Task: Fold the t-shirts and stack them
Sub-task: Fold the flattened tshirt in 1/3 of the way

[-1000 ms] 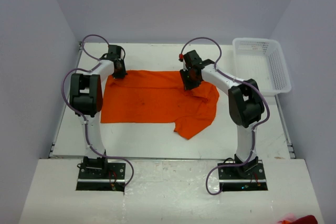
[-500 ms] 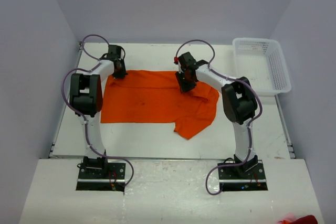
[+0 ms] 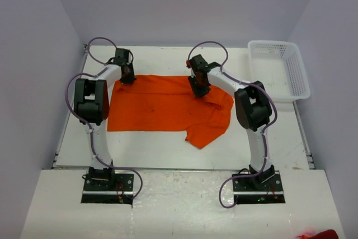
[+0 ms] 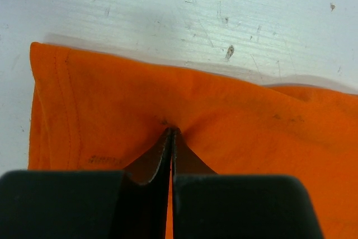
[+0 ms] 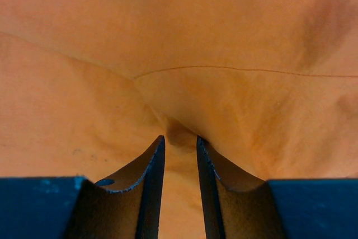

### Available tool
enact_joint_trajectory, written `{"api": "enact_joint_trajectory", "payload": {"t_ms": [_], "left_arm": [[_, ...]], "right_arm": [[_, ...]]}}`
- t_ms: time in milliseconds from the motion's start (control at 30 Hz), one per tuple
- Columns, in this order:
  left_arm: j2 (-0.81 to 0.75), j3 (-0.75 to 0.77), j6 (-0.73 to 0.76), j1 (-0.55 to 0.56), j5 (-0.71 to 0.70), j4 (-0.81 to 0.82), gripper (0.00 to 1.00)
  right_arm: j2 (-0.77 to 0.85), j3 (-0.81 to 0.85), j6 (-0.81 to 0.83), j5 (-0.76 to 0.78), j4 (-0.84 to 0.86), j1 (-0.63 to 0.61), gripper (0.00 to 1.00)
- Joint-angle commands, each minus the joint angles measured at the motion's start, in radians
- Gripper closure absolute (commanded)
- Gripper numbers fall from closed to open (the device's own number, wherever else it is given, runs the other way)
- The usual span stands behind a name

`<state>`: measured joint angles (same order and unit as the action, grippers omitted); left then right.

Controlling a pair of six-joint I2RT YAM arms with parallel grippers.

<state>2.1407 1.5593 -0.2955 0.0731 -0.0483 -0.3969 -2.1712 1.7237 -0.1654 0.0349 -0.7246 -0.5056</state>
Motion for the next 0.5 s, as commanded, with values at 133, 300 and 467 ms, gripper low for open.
{"api": "enact_joint_trajectory", "payload": {"t_ms": [133,300,467], "left_arm": [[-0.057,-0.011,0.022,-0.007,0.027,0.033,1.00],[-0.065,-0.016,0.022,-0.012,0.028,0.036,1.00],[-0.059,-0.016,0.022,-0.013,0.033,0.041,1.00]], "right_arm": [[0.001,0.002,-0.011,0.033,-0.022,0.016,0.71],[0.002,-0.012,-0.022,-0.006,-0.006,0.016,0.73],[0.005,-0.032,-0.028,-0.010,0.002,0.016,0.73]]}}
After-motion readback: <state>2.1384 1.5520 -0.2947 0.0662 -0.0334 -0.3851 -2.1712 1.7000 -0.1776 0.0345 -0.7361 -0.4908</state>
